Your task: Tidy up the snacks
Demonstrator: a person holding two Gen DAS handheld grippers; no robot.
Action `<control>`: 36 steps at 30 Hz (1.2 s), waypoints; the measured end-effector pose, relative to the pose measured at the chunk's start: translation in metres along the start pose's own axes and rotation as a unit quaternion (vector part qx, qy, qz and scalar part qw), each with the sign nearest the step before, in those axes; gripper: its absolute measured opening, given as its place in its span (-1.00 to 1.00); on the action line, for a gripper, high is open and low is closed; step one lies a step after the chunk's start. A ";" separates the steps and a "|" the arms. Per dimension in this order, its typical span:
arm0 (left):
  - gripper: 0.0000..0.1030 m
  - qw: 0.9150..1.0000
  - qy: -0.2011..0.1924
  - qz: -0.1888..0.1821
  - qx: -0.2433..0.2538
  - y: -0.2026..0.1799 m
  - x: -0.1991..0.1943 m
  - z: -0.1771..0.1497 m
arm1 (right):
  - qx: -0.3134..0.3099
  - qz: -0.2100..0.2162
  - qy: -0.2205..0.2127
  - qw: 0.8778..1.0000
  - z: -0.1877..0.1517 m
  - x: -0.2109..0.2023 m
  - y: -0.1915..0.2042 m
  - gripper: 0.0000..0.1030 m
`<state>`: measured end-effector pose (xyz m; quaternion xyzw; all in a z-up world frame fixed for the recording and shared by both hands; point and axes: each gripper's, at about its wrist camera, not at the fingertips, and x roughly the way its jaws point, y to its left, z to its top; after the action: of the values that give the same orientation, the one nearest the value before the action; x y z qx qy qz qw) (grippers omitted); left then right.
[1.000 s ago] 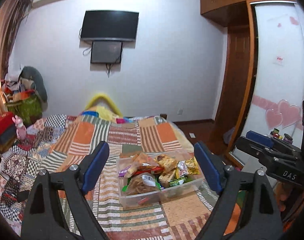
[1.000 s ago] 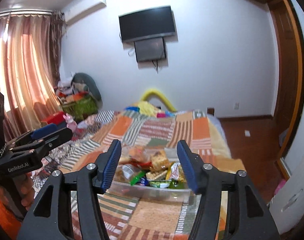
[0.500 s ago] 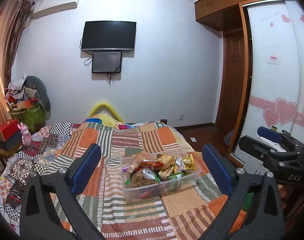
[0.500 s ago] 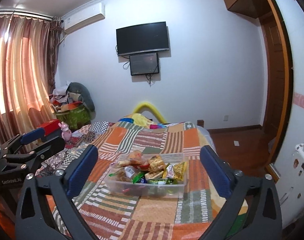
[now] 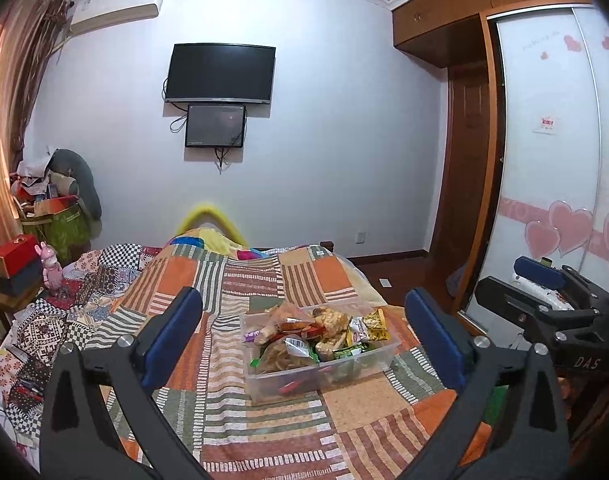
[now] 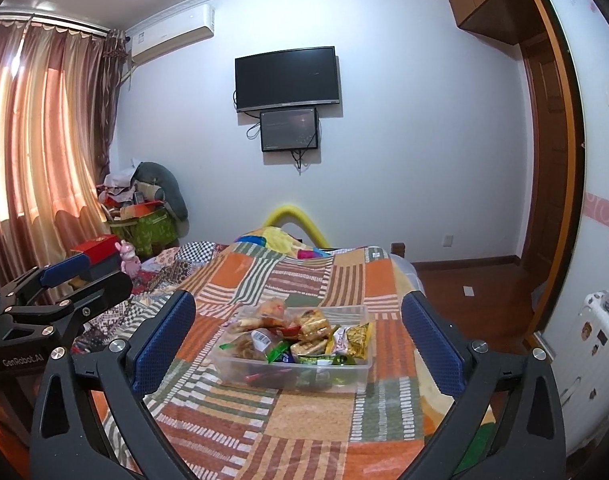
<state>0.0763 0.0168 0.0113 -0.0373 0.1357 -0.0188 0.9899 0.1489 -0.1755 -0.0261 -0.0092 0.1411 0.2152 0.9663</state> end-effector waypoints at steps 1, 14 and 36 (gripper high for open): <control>0.99 1.000 0.000 0.000 0.000 0.000 0.000 0.000 | 0.000 -0.001 0.000 1.000 0.000 0.000 0.000 1.00; 0.99 1.000 -0.003 0.000 0.006 -0.003 -0.002 0.001 | 0.003 0.001 -0.002 1.000 -0.001 -0.003 0.000 1.00; 0.99 1.000 -0.001 0.004 0.004 -0.004 -0.001 0.001 | 0.003 0.004 -0.006 1.000 0.003 -0.007 0.003 1.00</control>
<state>0.0756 0.0131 0.0132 -0.0331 0.1344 -0.0157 0.9903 0.1424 -0.1758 -0.0215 -0.0043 0.1360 0.2182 0.9664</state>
